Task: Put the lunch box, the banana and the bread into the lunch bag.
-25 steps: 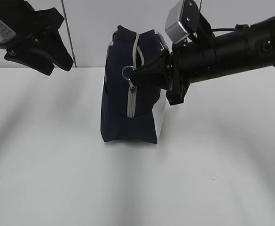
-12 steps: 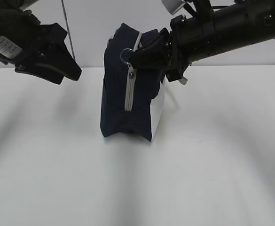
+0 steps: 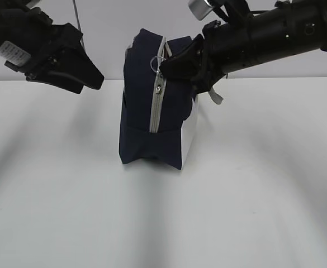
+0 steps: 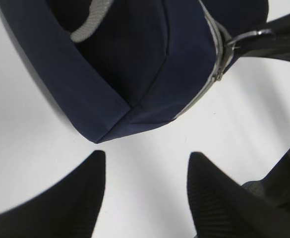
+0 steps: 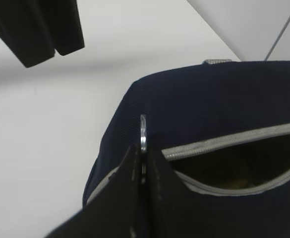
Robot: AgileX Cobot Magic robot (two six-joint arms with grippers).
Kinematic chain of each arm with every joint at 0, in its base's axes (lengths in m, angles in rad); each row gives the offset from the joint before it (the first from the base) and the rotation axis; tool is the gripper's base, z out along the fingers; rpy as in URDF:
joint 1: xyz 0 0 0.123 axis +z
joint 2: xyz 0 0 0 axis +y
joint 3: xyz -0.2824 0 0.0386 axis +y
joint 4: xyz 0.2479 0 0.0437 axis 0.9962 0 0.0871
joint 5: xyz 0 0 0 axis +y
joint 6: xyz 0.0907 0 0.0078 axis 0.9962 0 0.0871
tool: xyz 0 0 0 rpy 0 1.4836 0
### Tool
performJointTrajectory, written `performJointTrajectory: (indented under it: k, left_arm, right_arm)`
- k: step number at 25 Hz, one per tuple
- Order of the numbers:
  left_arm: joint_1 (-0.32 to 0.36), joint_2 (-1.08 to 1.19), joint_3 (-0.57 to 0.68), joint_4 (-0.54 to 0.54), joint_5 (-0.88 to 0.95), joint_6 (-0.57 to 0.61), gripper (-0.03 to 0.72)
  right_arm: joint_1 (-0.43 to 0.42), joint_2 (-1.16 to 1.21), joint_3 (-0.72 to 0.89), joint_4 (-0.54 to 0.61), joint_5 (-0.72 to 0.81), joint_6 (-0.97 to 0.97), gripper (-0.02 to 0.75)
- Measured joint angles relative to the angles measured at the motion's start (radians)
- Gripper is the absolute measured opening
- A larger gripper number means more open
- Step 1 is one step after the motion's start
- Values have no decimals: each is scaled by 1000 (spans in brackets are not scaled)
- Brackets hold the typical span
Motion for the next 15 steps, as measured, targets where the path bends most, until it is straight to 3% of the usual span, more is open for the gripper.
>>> performJointTrajectory:
  k: [15]
  left_arm:
    - [0,-3,0,-72,-17,87,380]
  right_arm:
    - [-2,2,-132,21,-23,24,-16]
